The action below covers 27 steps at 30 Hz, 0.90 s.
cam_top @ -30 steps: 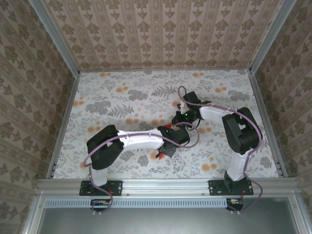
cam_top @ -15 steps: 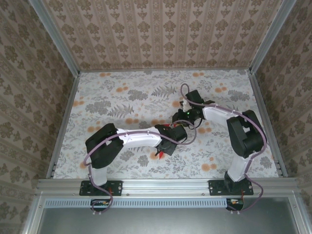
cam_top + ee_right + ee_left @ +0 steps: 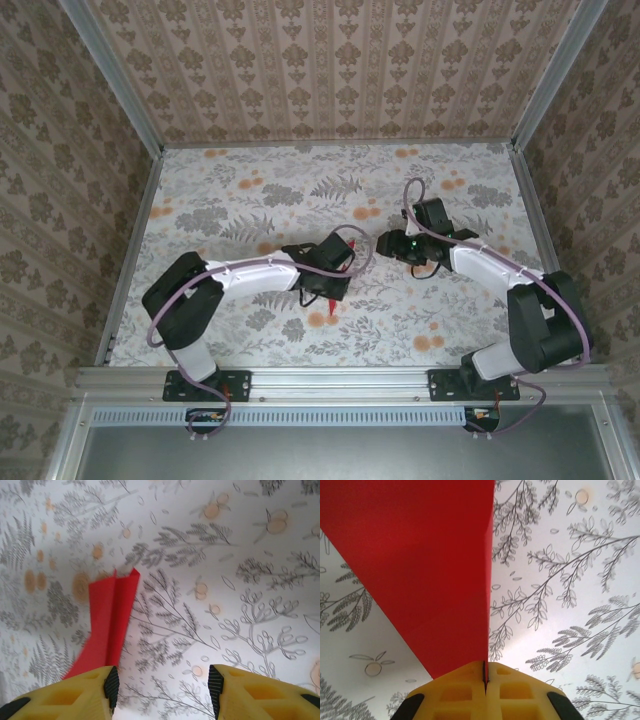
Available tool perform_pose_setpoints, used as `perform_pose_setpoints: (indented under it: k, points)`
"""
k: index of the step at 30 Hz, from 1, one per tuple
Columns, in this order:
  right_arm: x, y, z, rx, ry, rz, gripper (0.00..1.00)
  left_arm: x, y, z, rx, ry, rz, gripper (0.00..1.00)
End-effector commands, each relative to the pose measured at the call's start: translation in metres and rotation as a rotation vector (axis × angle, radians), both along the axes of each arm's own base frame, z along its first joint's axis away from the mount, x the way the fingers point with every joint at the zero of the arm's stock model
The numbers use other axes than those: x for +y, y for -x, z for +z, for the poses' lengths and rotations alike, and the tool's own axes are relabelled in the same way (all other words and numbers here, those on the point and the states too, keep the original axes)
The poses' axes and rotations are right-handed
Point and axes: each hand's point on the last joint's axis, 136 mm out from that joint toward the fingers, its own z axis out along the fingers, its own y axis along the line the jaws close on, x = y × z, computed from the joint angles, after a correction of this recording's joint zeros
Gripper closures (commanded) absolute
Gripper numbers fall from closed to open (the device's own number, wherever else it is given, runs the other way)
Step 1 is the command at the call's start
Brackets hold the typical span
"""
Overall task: Fold a paper plane with a square sheet of paper (fold left side to right side)
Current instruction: Fold the wing for the fifth time at the center of the table.
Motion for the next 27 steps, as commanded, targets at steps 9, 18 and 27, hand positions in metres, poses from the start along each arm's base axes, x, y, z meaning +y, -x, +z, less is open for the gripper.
perform_pose_setpoints:
  k: [9, 18, 27]
  points:
    - [0.026, 0.019, -0.009, -0.079, -0.085, 0.081, 0.43, -0.027, -0.014, 0.019, 0.12, 0.38, 0.061, 0.96]
    - [0.047, 0.017, -0.015, -0.098, -0.142, 0.109, 0.42, -0.038, -0.02, 0.012, 0.168, 0.481, 0.111, 0.98]
    - [0.052, 0.016, -0.022, -0.095, -0.159, 0.107, 0.42, -0.04, -0.02, 0.0, 0.204, 0.493, 0.137, 0.99]
